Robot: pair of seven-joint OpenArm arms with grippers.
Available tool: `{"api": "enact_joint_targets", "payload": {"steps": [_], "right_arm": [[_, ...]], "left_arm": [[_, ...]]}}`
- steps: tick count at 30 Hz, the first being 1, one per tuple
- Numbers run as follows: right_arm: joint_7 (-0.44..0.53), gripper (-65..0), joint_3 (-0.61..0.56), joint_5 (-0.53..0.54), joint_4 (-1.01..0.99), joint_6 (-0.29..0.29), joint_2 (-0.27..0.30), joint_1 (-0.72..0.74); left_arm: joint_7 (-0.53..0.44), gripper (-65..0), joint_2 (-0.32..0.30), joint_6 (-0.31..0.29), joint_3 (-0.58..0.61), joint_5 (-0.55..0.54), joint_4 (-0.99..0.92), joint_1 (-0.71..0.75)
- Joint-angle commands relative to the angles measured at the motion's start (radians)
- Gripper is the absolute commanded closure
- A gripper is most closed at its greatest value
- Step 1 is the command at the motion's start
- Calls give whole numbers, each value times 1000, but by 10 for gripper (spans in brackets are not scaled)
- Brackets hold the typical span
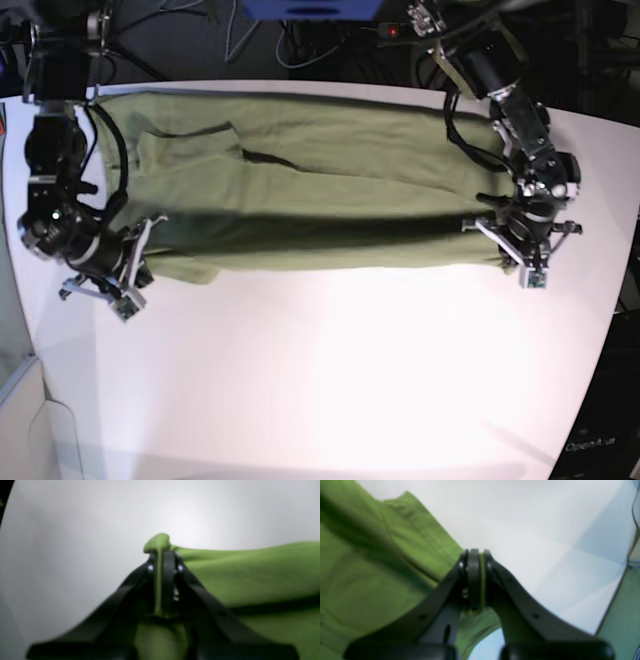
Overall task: Fold the T-shirt properly
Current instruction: 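Lift the grasped edge with both grippers and fold it over the shirt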
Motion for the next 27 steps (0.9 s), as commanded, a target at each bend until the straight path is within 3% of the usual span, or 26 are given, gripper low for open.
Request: {"api": "enact_joint_targets", "payload": {"steps": [1,10,15,22,27], "right_arm": [[12,-15,18,0,38,6,12,-6],[14,-15,62,0,216,6,-1,-208],[22,-15,62,2,262,6,-11,-297],[29,-15,88,3,270,6,-27,-389],[89,-15,88,2,310,6,-27,-473]], "left_arm": [[-20,-20,-2,2,3,-9,41,-2],[-20,-20,58,2,3,-12,252,138],[-20,-20,61,2,3,-12,332,205],[-30,-20,61,0,1,-12,357,282],[-31,-20,61,0,0,-14,357,306]]}}
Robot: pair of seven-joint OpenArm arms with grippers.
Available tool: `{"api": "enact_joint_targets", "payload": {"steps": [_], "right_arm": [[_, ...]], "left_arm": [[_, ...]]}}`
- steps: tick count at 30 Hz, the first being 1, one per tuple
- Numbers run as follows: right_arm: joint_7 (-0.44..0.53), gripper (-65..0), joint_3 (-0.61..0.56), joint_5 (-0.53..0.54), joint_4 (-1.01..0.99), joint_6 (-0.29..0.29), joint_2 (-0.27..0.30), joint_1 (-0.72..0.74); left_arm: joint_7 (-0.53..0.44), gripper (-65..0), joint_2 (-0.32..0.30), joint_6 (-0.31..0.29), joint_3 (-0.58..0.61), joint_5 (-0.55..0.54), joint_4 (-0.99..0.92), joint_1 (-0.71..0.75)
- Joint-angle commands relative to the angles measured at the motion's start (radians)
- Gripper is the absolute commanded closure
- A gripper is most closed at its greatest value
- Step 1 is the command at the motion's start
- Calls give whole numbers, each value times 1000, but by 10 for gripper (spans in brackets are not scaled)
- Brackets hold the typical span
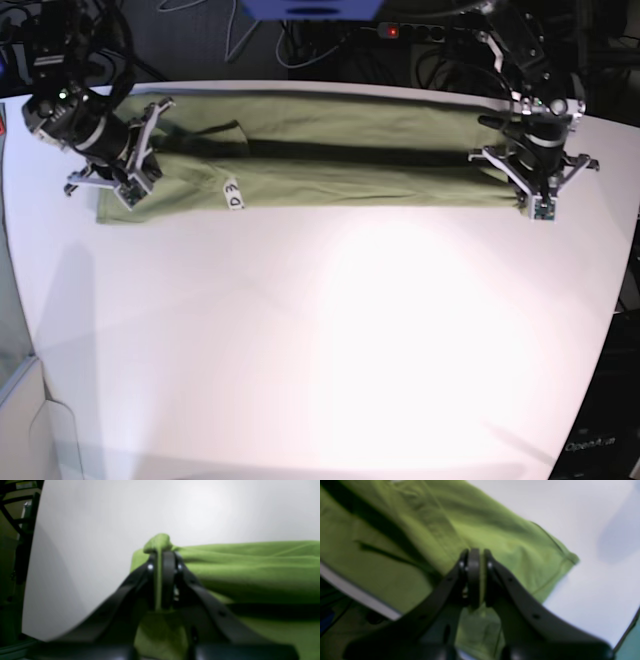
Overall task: Fold the T-shirt properly
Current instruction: 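Lift the grasped edge with both grippers and fold it over the shirt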
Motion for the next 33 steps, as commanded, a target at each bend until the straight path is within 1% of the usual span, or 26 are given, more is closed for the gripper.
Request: {"api": "enact_joint_targets", "payload": {"steps": [1,3,15,18,22,33], "right_arm": [[12,-15,6,5,21,6,11,-5],[14,-15,6,5,21,6,11,-23],[111,-15,8,5,35,6,8,-166],[118,-13,8,3,33,6,-11,-180],[118,-13,8,3,29,6,-17,-186],[117,-13,8,1,18,6,-17,-198]], "left_arm": [[-23,-20,-6,8,-1,-9,21,-1],[-23,-19,-6,8,-4,-9,19,-1],[-23,-19,-6,8,-4,-9,9,5],[-23,-19,-6,8,-4,-9,7,11],[-23,-19,-6,8,-4,-9,7,11],[-25,-19,-10,8,-6,-9,-71,11]]}}
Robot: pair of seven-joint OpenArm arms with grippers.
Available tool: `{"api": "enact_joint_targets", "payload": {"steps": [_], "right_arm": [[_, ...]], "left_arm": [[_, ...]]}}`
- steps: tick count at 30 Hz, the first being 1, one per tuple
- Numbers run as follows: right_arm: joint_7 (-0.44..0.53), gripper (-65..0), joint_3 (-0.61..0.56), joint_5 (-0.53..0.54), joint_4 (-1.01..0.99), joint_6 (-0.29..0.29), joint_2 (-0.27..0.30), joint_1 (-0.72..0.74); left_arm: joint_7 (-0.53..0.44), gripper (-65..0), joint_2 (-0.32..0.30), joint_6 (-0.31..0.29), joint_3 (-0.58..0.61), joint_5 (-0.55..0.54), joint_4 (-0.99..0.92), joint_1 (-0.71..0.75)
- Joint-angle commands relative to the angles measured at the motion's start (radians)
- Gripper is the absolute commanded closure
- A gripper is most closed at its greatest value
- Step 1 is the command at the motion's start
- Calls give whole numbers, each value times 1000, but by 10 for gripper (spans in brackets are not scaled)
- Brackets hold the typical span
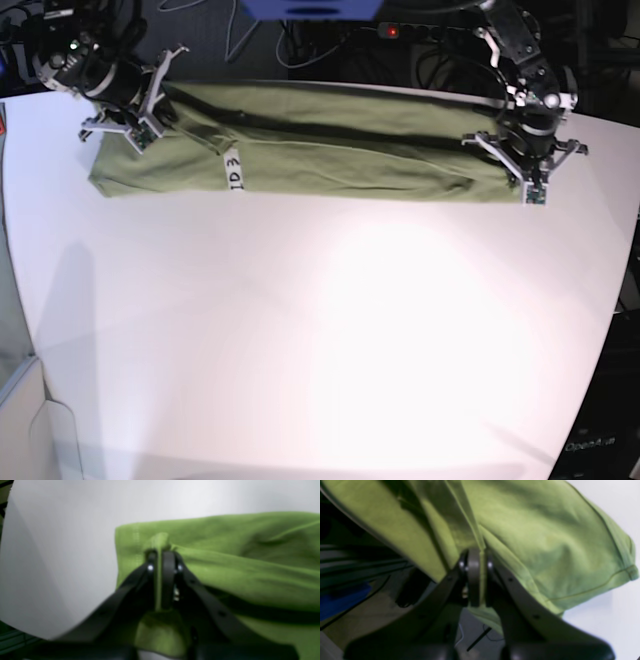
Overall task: Fold the T-shirt properly
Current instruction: 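Lift the grasped edge with both grippers and fold it over the shirt, then release the left gripper and reposition it at the shirt's end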
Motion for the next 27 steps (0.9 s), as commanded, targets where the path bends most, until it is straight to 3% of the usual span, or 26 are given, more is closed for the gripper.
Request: {"api": "enact_joint_targets", "payload": {"steps": [1,9,13,14,16,21,27], "right_arm": [[14,-13,6,6,10,7,9,-8],[14,-13,4,6,10,7,11,2],[8,-13,4,6,10,7,11,23],[6,-16,4,6,10,7,11,23],[6,-20,4,6,10,7,11,31],[6,-20,4,6,10,7,11,37],[6,-20,4,6,10,7,11,37]], "left_arm": [[-25,-19,-5,5,1,-9,17,-6],[-25,-22,-7,2,1,-9,44,22],[-25,-23,-7,-103,-4,-31,87,31],[-25,-28,-5,-103,-16,-34,99,36],[-25,-71,-1,-103,-44,-36,116,34],[-25,-268,-1,-103,-102,-37,119,29],[-25,-289,-1,-103,-167,-37,115,29]]}}
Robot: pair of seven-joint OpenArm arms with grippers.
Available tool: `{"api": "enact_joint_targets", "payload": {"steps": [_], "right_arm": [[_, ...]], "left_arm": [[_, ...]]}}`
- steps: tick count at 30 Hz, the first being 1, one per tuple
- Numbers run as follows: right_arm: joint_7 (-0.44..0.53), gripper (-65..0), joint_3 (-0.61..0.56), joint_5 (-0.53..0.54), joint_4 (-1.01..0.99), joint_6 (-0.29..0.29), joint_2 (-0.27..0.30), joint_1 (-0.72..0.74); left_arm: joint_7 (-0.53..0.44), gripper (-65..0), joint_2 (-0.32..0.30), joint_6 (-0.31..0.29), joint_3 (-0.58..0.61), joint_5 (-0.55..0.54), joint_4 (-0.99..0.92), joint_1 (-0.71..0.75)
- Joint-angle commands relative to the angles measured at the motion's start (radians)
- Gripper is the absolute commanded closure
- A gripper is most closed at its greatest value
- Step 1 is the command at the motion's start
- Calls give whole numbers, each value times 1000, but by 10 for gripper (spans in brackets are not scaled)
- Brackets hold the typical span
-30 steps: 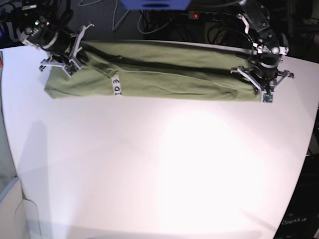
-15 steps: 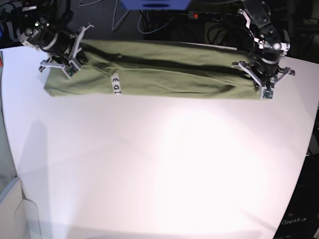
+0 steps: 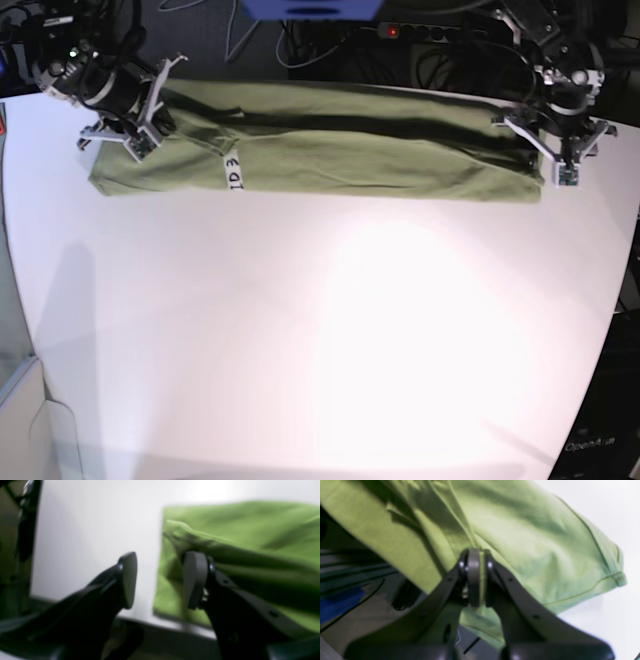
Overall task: Fold the T-shirt properly
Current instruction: 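Release the left gripper and reposition it at the shirt's end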
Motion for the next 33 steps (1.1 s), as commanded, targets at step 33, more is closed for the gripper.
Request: {"api": "enact_joint_targets", "payload": {"steps": [33], "right_arm": [[16,-22,4,8,1,7,12,11]], "left_arm": [[106,-289,-6,5,-391,0,61,-300]]}}
